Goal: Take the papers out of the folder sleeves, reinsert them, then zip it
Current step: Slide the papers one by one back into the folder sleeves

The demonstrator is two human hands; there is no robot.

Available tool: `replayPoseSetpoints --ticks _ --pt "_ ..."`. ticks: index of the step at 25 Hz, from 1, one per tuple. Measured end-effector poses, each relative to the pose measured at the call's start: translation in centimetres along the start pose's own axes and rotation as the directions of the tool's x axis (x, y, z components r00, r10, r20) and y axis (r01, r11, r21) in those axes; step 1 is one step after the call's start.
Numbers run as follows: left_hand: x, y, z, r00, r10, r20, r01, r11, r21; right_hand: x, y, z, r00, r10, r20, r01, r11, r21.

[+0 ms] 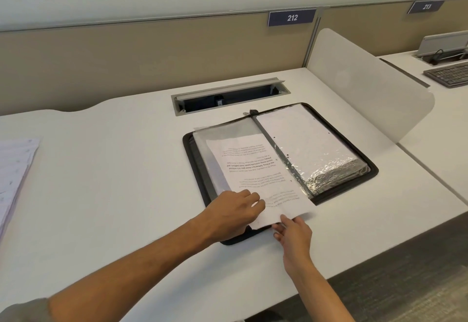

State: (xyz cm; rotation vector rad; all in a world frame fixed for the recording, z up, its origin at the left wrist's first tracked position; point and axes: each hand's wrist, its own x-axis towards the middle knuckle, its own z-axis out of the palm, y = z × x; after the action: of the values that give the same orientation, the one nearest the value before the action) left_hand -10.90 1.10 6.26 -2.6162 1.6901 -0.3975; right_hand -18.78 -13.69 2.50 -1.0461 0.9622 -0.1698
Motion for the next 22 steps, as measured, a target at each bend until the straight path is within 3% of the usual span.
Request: replayPoseSetpoints --ticks 11,18,20,21,22 --pt "0.7 1.2 -0.4 0.992 -0.085 -0.096 0.089 0.995 0.035 5.3 -3.1 3.8 0.969 0.016 0.245 0.037 0.977 -0.211" --pt "0.5 1.0 0.2 0.985 -0.149 -0.093 0.150 0.989 0.003 4.5 -3.8 3.8 0.964 0.061 0.257 -0.003 0.976 -0.219" --pt "0.6 0.8 0.1 0.981 -0.164 -0.108 0.163 0.986 -0.015 3.5 -3.6 2.4 0.977 -0.092 0.190 0.151 0.934 -0.324" --pt "0.6 0.8 0.2 0.979 -0.169 -0.116 0.168 0.986 -0.022 3.2 -3.2 1.5 0.958 -0.255 0.130 0.286 0.870 -0.400" --pt "0.6 0.8 0.2 0.977 -0.174 -0.120 0.171 0.985 -0.034 2.7 -3.0 0.5 0.888 -0.450 0.089 0.435 0.766 -0.474"
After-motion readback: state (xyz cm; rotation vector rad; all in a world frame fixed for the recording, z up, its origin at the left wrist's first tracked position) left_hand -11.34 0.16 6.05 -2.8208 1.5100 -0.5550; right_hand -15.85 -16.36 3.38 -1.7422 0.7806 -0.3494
